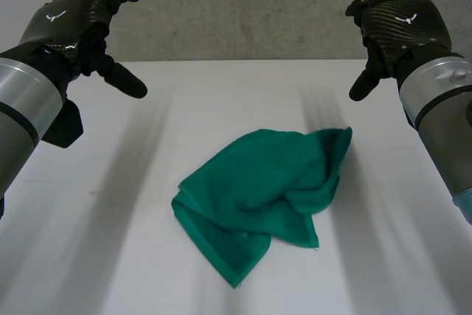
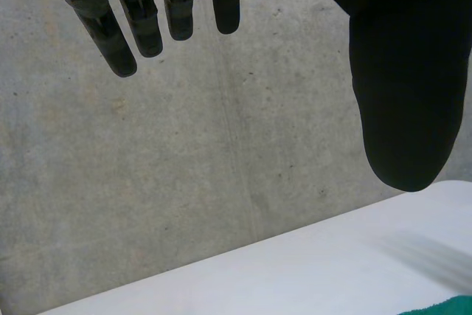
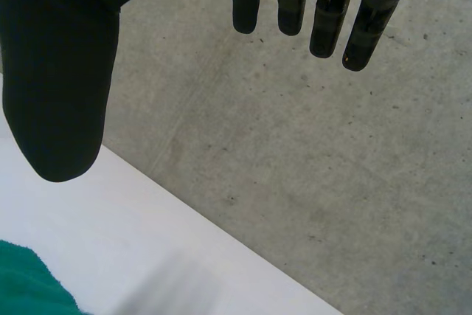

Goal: Fold the towel.

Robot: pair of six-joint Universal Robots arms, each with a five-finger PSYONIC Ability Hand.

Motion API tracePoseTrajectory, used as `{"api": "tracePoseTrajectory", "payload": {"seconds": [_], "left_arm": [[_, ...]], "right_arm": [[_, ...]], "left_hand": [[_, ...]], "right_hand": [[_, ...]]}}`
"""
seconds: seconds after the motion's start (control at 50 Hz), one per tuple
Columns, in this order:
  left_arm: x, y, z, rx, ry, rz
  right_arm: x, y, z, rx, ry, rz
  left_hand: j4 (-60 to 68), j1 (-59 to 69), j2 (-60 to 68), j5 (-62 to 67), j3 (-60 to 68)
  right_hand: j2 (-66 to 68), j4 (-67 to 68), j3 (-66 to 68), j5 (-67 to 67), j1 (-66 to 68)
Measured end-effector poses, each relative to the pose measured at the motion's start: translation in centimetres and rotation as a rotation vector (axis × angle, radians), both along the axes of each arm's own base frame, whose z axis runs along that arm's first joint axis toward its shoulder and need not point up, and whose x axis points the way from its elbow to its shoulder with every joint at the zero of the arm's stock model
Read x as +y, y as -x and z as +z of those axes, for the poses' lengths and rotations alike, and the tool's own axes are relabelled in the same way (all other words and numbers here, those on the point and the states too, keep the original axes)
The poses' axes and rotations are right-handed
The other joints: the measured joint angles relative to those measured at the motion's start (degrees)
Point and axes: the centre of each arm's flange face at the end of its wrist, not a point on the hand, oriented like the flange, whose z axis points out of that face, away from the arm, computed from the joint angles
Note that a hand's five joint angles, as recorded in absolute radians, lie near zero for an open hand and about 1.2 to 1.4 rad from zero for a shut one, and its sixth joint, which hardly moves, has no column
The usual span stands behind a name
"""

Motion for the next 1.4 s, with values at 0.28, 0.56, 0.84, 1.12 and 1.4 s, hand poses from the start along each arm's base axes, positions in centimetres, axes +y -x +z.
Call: {"api": "tracePoseTrajectory", "payload": {"seconds": [0.28, 0.56, 0.84, 1.12, 1.4], "left_arm": [[-0.1, 0.3, -0.6, -0.01, -0.02, -0.01], [0.4, 4.0, -6.6, -0.208, -0.146, -0.123], [-1.2, 7.1, -17.6, -0.462, -0.282, -0.21], [-2.5, 7.7, -20.6, -0.463, -0.291, -0.201], [-1.9, 6.2, -16.5, -0.413, -0.238, -0.159]], "right_arm": [[0.3, -0.7, -0.2, 0.036, 0.004, 0.08], [1.8, -0.4, -2.3, 0.454, -0.019, 0.145], [3.0, -1.2, -11.5, 0.217, -0.469, 0.242], [6.6, -3.4, -17.8, 0.077, -0.612, 0.395], [6.3, -5.1, -20.2, 0.119, -0.527, 0.356]], "left_hand": [[0.0, 0.0, 0.0, 0.0, 0.0], [0.0, 0.0, 0.0, 0.0, 0.0], [0.04, 0.01, 0.03, 0.0, 0.0], [13.23, 13.57, 13.26, 12.16, 12.71], [6.09, 6.68, 6.51, 4.98, 6.11]], "right_hand": [[0.0, 0.0, 0.0, 0.0, 0.0], [0.0, 0.0, 0.0, 0.0, 0.0], [0.0, 0.0, 0.0, 0.0, 0.0], [0.01, 0.0, 0.12, 0.0, 0.09], [36.24, 34.47, 35.47, 33.26, 30.07]]}}
